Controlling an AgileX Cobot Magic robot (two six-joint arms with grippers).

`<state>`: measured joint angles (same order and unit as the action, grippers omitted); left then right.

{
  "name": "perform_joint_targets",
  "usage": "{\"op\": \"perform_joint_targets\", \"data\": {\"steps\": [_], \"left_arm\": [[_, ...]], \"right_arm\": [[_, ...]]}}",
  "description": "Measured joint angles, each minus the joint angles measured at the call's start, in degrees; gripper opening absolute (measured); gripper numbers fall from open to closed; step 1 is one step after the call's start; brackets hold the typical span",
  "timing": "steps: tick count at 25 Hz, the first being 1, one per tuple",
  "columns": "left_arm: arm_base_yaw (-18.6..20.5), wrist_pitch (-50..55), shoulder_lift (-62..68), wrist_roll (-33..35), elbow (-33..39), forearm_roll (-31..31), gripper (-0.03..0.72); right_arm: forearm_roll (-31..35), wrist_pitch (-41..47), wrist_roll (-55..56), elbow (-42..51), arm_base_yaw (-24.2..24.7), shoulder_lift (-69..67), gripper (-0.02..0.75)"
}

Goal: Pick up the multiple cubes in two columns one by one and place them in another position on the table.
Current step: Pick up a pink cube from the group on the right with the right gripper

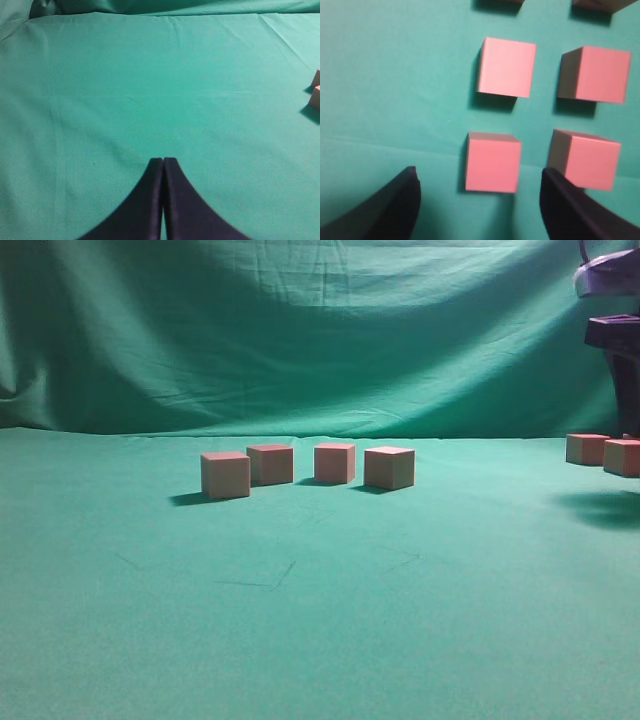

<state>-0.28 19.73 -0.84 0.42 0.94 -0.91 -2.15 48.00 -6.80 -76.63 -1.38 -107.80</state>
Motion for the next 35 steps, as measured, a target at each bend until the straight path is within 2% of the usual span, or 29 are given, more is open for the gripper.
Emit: {"op": "perform_joint_targets", "data": {"steps": [17, 21, 22, 28, 32, 35], "left_arm": [[0.0, 0.0, 0.0, 0.0, 0.0, 0.0, 0.0], [0.0, 0.0, 0.0, 0.0, 0.0, 0.0, 0.0], [0.0, 0.0, 0.0, 0.0, 0.0, 0.0, 0.0], [0.0, 0.0, 0.0, 0.0, 0.0, 0.0, 0.0], [0.0, 0.0, 0.0, 0.0, 0.0, 0.0, 0.0], [0.0, 0.0, 0.0, 0.0, 0.0, 0.0, 0.0]], "right_arm": [[0.0, -0.8, 0.0, -0.8, 0.0, -5.1, 0.465], [0.0, -0.9, 0.1, -0.8, 0.0, -5.1, 0.273], [0.0, -0.8, 0.1, -0.8, 0.0, -5.1, 0.256], [0.4, 1.8, 0.1, -2.0, 0.0, -5.1, 0.267], [4.3, 6.3, -1.1, -6.2, 0.0, -3.2, 0.267], [7.5, 10.0, -4.6, -9.1, -1.8, 0.0, 0.267]]}}
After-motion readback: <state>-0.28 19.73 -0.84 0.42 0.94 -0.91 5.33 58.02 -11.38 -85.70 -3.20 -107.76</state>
